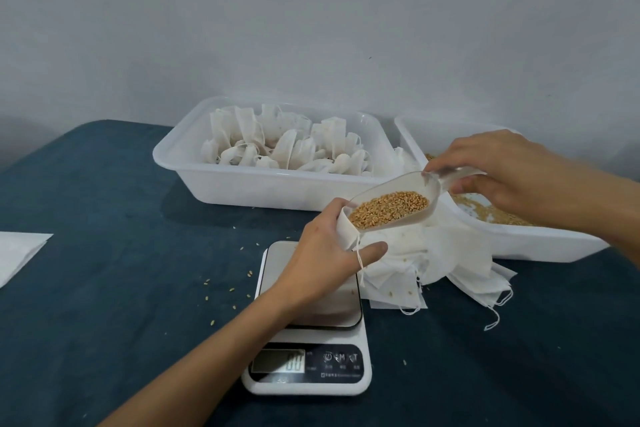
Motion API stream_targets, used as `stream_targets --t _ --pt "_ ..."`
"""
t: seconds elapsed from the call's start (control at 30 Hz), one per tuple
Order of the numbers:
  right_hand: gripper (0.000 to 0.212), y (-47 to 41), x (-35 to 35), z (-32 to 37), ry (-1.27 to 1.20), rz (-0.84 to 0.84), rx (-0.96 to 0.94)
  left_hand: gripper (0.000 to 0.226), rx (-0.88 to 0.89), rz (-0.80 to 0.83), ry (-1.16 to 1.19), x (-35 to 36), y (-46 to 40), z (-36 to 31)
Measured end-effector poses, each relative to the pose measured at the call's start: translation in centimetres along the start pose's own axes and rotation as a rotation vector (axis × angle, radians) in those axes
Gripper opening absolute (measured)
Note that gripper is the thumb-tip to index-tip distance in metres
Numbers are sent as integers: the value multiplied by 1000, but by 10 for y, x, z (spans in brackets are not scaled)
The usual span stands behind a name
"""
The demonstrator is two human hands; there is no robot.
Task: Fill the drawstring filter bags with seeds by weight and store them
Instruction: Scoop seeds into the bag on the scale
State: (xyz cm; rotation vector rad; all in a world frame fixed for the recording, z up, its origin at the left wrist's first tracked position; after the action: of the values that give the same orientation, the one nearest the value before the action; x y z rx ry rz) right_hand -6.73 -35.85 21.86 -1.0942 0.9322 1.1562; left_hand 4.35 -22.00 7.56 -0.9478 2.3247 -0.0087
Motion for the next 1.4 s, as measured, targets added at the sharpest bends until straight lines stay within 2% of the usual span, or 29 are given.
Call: stream_targets --t 0.37,1.4 --pt "34 -1 -15 15 64 -35 -2 50 19 -22 163 -1 0 -9" --pt "34 -4 -7 26 141 -6 31 45 10 -72 125 -6 -1 -1"
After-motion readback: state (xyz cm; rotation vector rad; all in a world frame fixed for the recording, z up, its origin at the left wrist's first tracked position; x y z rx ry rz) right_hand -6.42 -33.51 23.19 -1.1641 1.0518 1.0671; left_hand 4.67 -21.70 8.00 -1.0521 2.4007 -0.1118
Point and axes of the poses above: each hand's wrist, its own y-axis away from the middle knuckle, its own x-axis out of the palm, z = x × y, the point moved 9 cm from there along -y, towards the middle knuckle, and after that the axes turned 15 degrees about -y, right-handed, at the moved point
